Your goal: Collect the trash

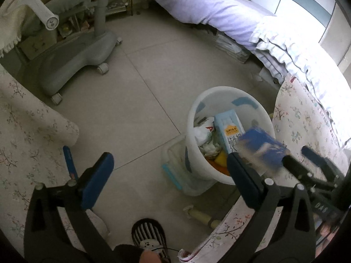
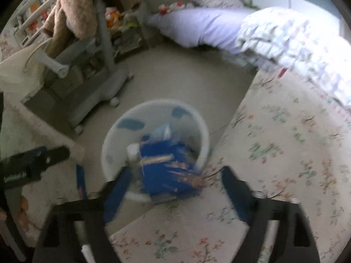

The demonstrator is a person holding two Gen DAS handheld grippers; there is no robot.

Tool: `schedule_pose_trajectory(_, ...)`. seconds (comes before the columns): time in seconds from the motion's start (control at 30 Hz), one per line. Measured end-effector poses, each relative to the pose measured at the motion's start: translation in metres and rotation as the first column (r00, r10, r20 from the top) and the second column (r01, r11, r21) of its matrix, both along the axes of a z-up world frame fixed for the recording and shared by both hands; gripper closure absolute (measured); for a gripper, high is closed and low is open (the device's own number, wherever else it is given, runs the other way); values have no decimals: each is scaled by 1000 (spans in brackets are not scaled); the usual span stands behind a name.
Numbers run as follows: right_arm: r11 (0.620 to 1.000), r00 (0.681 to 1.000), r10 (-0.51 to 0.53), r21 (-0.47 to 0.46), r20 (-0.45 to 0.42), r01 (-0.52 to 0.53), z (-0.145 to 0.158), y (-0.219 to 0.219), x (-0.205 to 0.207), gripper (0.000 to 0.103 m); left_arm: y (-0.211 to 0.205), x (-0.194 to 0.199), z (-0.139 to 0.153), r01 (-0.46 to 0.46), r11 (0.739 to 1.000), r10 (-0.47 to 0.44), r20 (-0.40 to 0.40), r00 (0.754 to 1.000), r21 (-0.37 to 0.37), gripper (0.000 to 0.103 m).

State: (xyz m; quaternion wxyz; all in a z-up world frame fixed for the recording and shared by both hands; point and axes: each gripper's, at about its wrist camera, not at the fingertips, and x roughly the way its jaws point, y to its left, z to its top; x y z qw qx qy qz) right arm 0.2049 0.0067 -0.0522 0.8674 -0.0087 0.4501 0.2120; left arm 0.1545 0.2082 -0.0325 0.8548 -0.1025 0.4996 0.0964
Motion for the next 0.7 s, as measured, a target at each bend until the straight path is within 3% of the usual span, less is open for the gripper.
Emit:
schedule_pose_trajectory(0.17,998,998,-61,-18,-8,61,10,-30,-11,12,-13,-7,2,32,999,-32,-9,999,5,1)
schedule_pose_trajectory(0.37,975,980,-200,-94,5,200,26,-90,-48,12,-59,-27,16,109,994,-109,4,994,-3,1)
schedule_pose_trajectory(0.7,925,938,-339,-156,75,347,56,-183,-155,12,-146,-99,38,221,970,-229,78,970,100,1)
